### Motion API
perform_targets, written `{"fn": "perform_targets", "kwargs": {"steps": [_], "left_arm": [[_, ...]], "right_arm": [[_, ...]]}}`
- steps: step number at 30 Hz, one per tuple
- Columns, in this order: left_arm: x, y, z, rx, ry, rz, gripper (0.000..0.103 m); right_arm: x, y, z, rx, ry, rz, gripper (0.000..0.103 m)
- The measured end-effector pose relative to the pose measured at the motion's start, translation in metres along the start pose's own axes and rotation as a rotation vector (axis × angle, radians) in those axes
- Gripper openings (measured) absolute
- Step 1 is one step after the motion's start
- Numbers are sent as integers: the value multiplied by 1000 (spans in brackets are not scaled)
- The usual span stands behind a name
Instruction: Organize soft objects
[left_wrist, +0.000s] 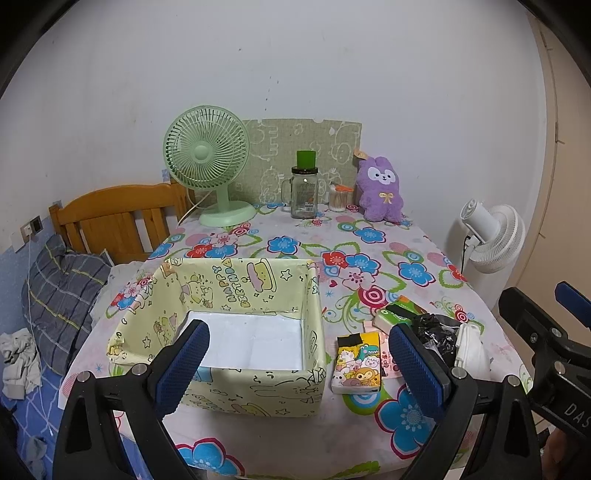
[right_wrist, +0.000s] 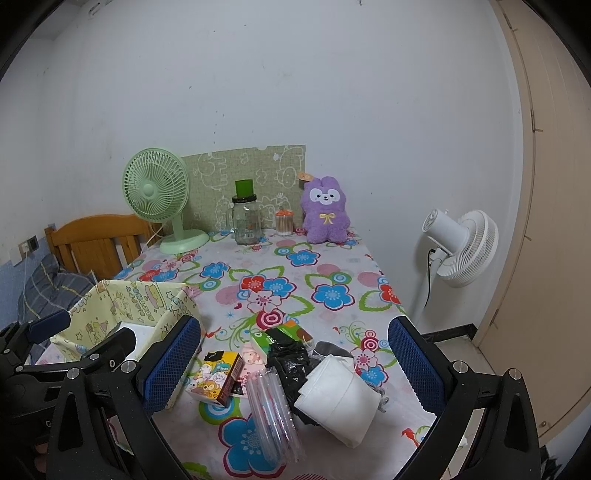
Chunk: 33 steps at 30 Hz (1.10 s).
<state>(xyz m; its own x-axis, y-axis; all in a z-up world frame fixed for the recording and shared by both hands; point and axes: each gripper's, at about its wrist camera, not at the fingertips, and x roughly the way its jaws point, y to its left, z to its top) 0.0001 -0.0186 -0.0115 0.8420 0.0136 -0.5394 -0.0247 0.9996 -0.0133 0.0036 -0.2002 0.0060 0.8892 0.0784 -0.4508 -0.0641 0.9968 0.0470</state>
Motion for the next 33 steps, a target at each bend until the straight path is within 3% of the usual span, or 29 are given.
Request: {"fn": "perform_targets", "kwargs": {"steps": [33], "left_arm": [[-2, 3, 1, 1, -4, 2, 98]], "right_arm": [[-4, 2, 2, 5, 5, 6, 102]]}}
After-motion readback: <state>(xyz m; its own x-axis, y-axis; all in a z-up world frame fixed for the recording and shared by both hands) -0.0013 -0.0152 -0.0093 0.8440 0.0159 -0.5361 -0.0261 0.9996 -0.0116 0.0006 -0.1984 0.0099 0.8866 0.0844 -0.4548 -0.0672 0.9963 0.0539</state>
